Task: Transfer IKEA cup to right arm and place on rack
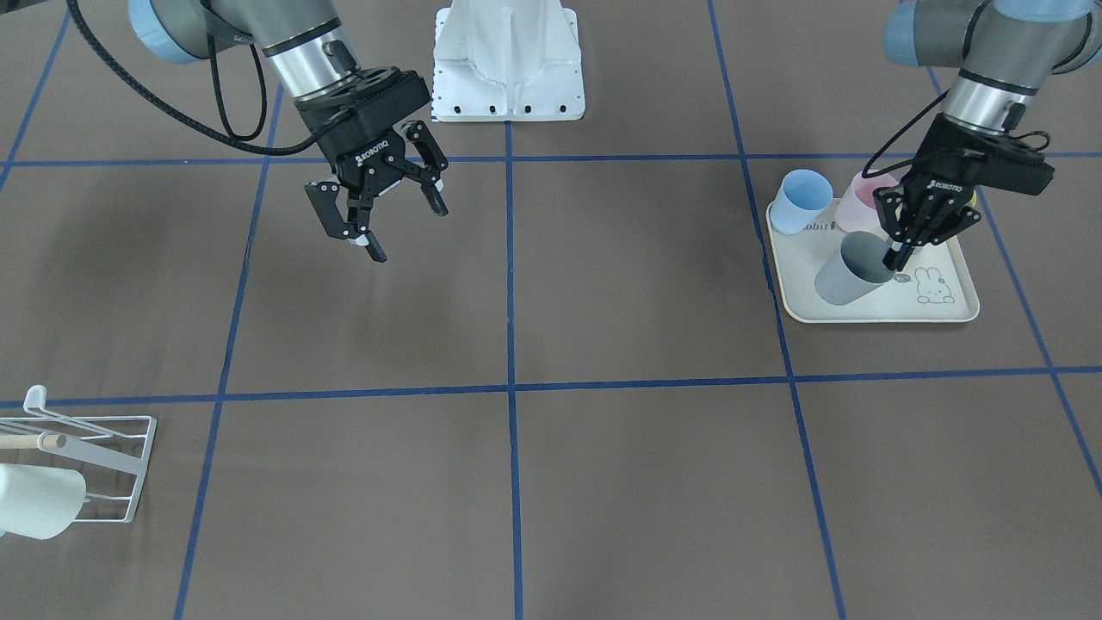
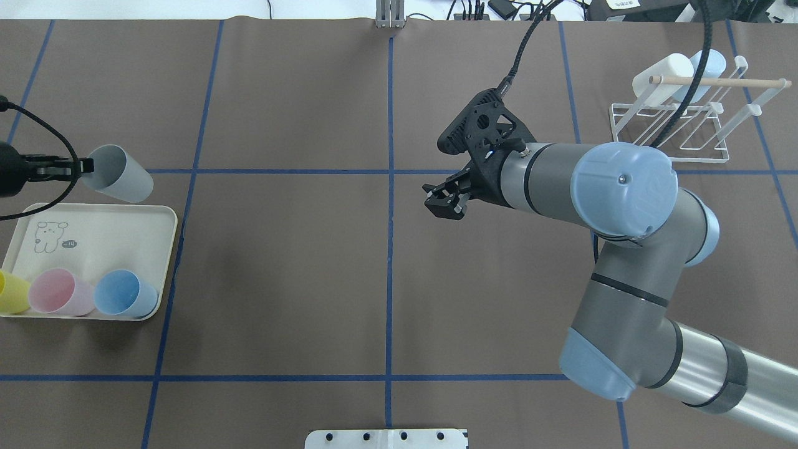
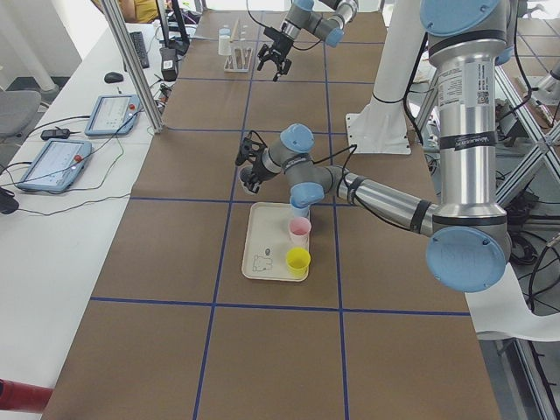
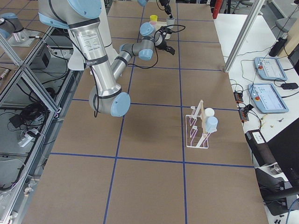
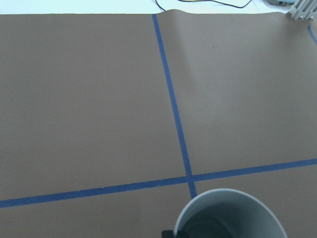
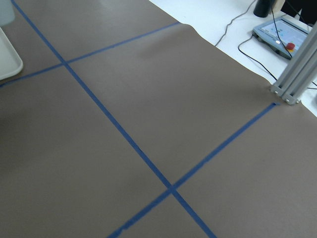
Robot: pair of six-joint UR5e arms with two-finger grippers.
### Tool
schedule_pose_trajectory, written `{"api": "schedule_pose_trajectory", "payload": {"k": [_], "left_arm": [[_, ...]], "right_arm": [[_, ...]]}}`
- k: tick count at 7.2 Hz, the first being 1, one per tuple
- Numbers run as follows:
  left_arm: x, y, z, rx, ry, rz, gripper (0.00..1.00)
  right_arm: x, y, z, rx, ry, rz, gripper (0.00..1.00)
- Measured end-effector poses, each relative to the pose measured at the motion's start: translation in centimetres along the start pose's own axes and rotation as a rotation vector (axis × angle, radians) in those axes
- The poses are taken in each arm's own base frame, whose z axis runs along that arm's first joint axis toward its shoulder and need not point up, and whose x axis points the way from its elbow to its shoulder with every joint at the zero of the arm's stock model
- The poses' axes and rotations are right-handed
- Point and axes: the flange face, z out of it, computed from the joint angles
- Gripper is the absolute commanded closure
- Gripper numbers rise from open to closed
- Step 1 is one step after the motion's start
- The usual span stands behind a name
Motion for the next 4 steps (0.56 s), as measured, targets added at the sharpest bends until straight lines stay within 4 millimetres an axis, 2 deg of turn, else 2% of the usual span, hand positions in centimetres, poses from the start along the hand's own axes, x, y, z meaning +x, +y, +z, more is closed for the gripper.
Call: {"api": "schedule_pose_trajectory", "payload": {"k": [2, 4], "left_arm": [[4.5, -1.1, -3.5, -0.018, 0.137, -0.064, 1.00], [8.4, -2.0, -6.2, -0.050, 0.255, -0.143, 1.00]], "right_arm": [[-2.0, 1.0, 1.3, 0.104, -0.079, -0.002, 0.00], [-3.3, 1.5, 1.6, 0.130, -0.115, -0.001, 0.01]]}}
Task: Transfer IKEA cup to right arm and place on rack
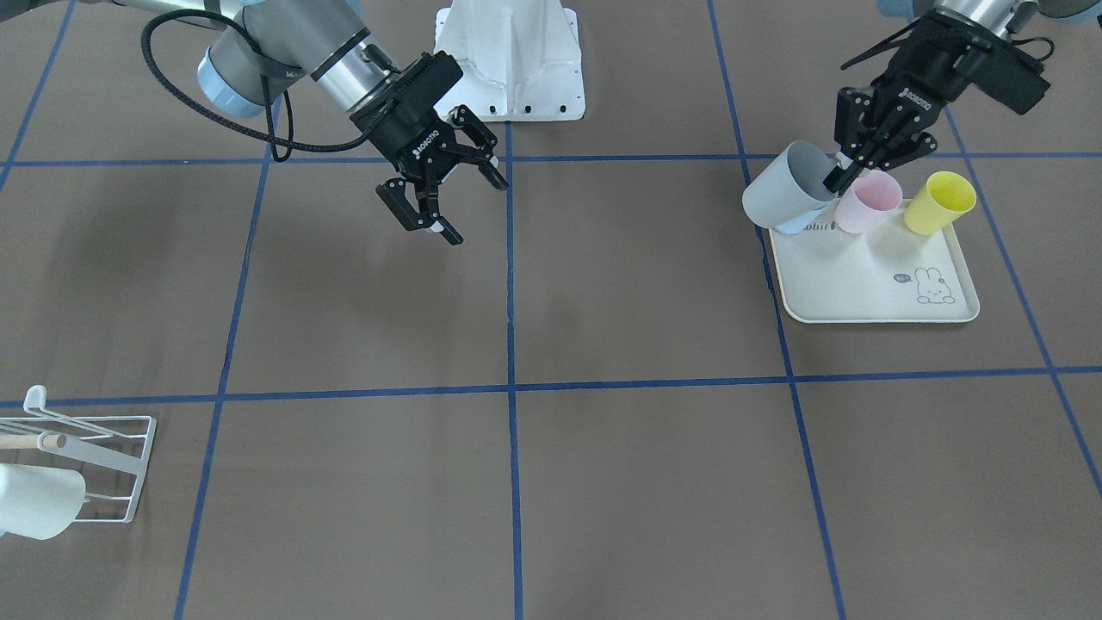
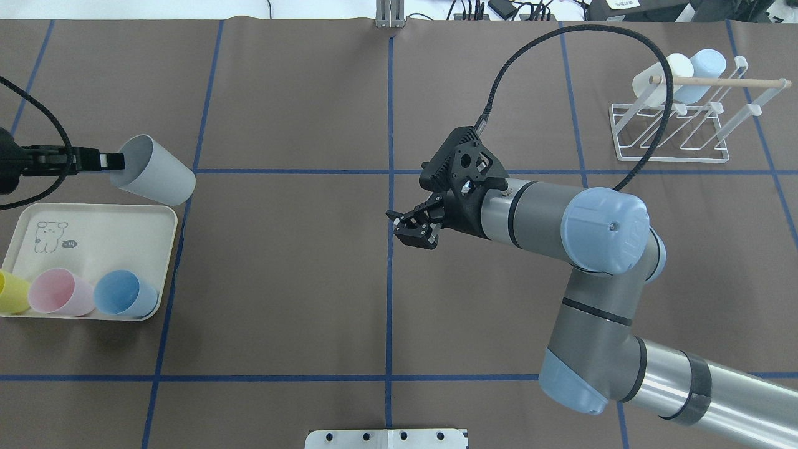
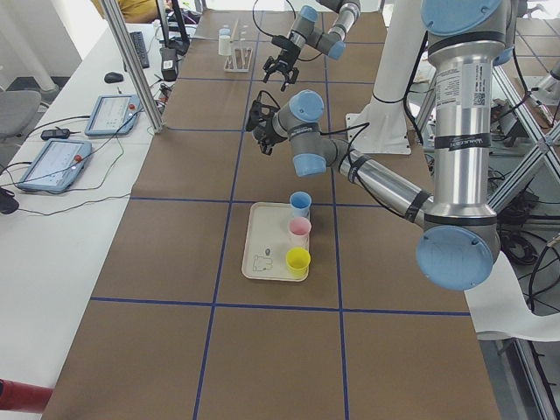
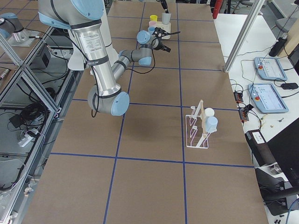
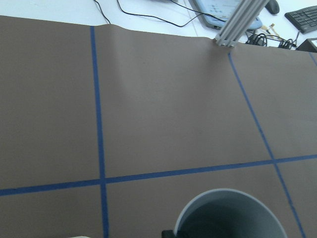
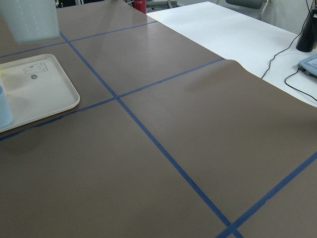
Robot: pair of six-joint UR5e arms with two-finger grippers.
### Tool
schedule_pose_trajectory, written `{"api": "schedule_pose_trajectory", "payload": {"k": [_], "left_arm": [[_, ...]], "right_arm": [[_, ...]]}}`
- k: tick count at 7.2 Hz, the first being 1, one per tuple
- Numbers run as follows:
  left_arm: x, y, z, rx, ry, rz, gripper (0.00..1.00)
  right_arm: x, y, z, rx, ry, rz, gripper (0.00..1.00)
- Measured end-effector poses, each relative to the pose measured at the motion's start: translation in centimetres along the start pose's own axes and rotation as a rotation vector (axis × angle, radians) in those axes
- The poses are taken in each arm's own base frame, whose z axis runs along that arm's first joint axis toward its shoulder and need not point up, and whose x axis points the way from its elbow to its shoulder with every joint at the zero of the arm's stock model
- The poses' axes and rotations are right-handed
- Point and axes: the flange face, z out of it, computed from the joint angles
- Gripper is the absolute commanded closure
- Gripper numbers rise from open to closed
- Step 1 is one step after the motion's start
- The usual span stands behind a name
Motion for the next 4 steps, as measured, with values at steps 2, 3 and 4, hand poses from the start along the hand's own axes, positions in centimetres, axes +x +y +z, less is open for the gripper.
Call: {"api": "schedule_pose_trajectory", "payload": {"k": [2, 3, 4], "left_arm": [[2.7, 0.0, -1.0, -0.027, 0.069, -0.043, 1.00], [3.8, -0.3, -1.1, -0.035, 0.095, -0.062, 1.00], [4.9, -0.7, -0.9, -0.037, 0.120, -0.087, 1.00]], "right_arm": [[-1.8, 0.7, 0.3, 0.003, -0.034, -0.006, 0.01], [-2.9, 1.0, 0.2, 0.030, -0.066, -0.009, 0.01], [-3.9, 1.4, 0.1, 0.070, -0.100, -0.013, 0.01]]}}
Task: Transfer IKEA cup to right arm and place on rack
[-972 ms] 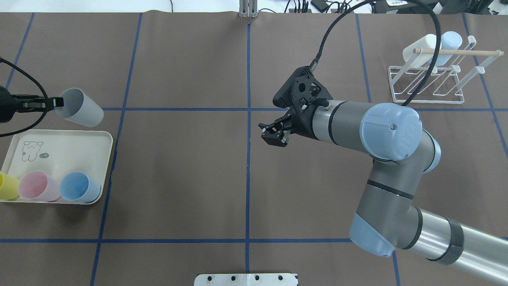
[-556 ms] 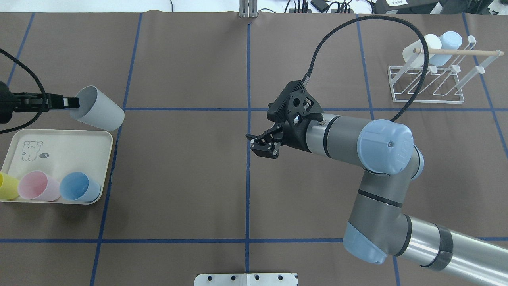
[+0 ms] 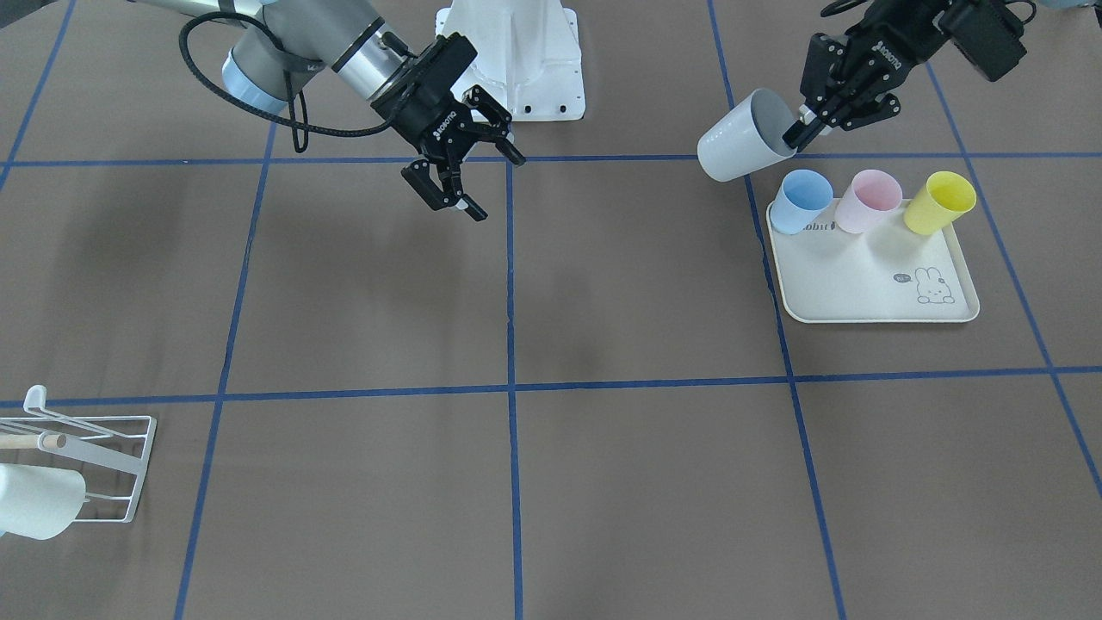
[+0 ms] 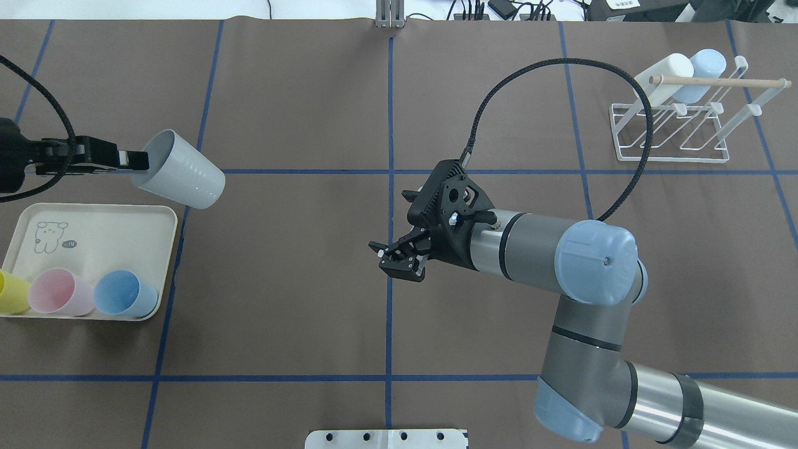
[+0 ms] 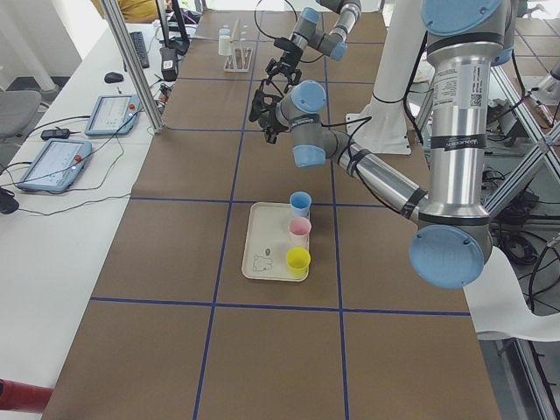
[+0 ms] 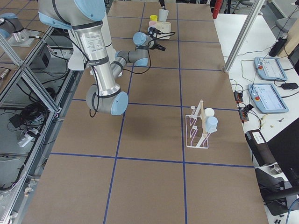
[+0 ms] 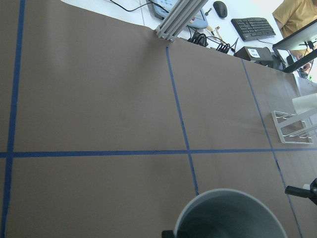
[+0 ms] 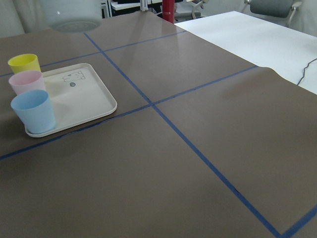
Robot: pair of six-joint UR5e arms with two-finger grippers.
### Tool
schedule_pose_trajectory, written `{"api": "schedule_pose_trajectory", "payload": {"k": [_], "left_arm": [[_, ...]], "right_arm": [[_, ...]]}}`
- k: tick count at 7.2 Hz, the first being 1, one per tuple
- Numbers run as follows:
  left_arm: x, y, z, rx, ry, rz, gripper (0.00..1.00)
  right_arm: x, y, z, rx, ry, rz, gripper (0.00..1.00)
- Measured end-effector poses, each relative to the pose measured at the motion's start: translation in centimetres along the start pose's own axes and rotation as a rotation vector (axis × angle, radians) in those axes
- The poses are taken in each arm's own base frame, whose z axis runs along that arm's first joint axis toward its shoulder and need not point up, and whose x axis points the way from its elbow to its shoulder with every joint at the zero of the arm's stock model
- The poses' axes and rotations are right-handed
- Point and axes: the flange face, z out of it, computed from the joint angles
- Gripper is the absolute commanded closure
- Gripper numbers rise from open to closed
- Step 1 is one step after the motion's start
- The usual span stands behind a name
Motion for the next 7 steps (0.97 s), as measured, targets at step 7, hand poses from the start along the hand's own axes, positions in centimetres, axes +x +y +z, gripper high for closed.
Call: {"api": "schedule_pose_trajectory", "payload": {"k": [7], "left_arm": [[9.5, 2.9, 7.1, -0.134, 0.168, -0.136, 1.00]], "right_arm": [[-1.4, 2.4, -0.7, 0.334, -0.152, -0.078, 0.01]]}}
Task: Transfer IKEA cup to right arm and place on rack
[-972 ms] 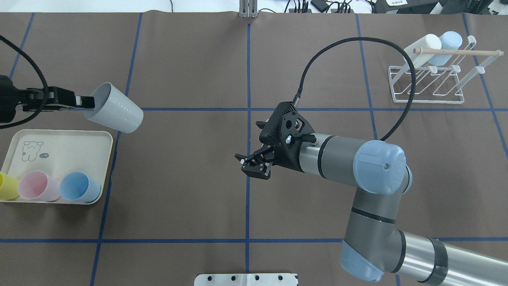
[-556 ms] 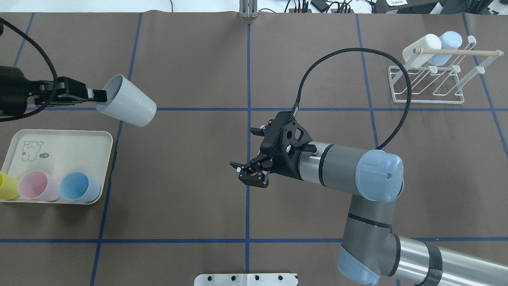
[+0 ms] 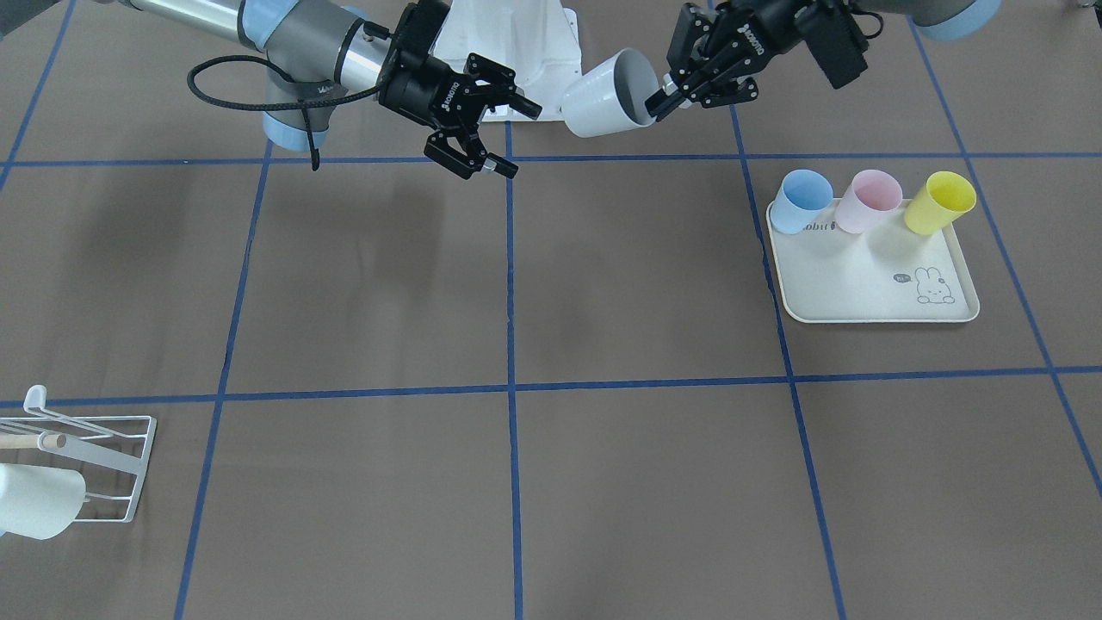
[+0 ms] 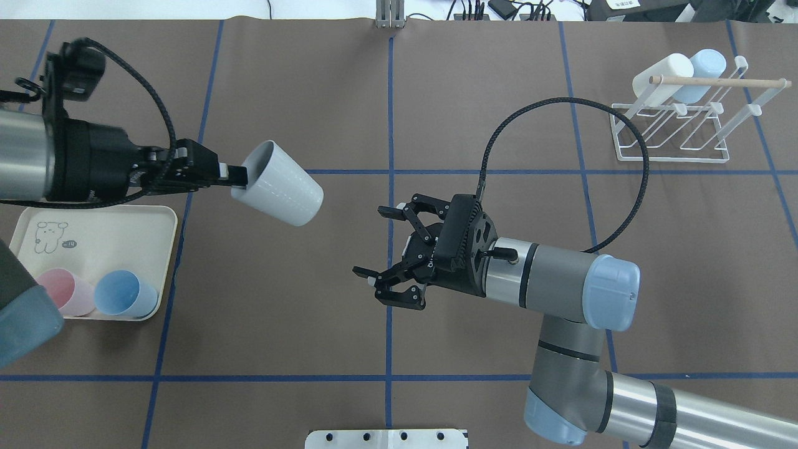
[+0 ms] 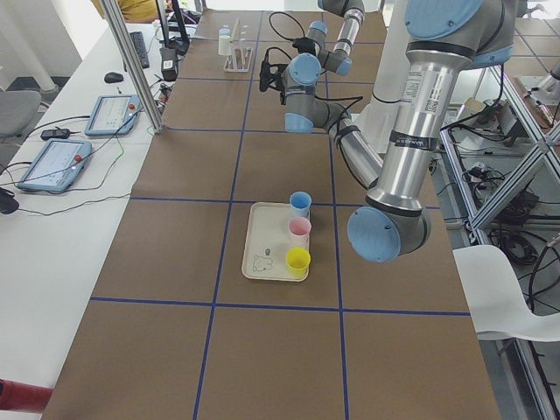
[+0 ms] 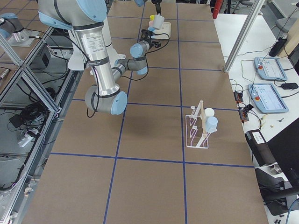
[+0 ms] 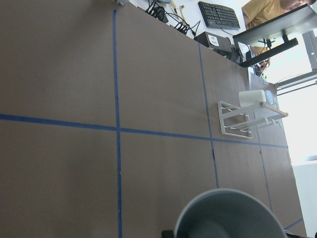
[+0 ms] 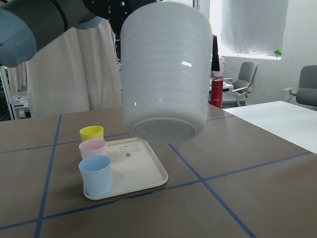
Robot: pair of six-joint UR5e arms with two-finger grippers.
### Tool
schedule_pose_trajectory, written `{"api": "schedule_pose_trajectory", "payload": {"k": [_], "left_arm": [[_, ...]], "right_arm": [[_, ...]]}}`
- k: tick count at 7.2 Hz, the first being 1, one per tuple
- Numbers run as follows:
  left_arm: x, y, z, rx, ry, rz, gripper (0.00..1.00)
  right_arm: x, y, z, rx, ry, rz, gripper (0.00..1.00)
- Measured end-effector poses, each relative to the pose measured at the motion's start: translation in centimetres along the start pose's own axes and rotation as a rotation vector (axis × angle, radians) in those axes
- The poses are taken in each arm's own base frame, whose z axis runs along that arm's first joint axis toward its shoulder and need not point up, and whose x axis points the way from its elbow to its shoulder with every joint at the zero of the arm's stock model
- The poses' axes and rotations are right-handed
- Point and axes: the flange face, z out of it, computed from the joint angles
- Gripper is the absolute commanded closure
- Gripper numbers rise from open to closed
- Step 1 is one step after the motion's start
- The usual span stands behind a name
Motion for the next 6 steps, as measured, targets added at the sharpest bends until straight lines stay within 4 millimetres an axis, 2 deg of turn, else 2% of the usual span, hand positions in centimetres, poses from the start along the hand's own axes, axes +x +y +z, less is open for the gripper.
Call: {"api": "schedule_pose_trajectory", "payload": {"k": [3, 6], "left_arm": [[1.4, 1.8, 2.5, -0.006, 0.028, -0.016, 1.00], [1.2, 1.8, 4.0, 0.003, 0.020, -0.022, 1.00]], "right_arm": [[-0.1, -0.2, -0.2, 0.022, -0.007, 0.000, 0.01], [-0.2, -0.5, -0.6, 0.057, -0.019, 0.001, 0.01]]}}
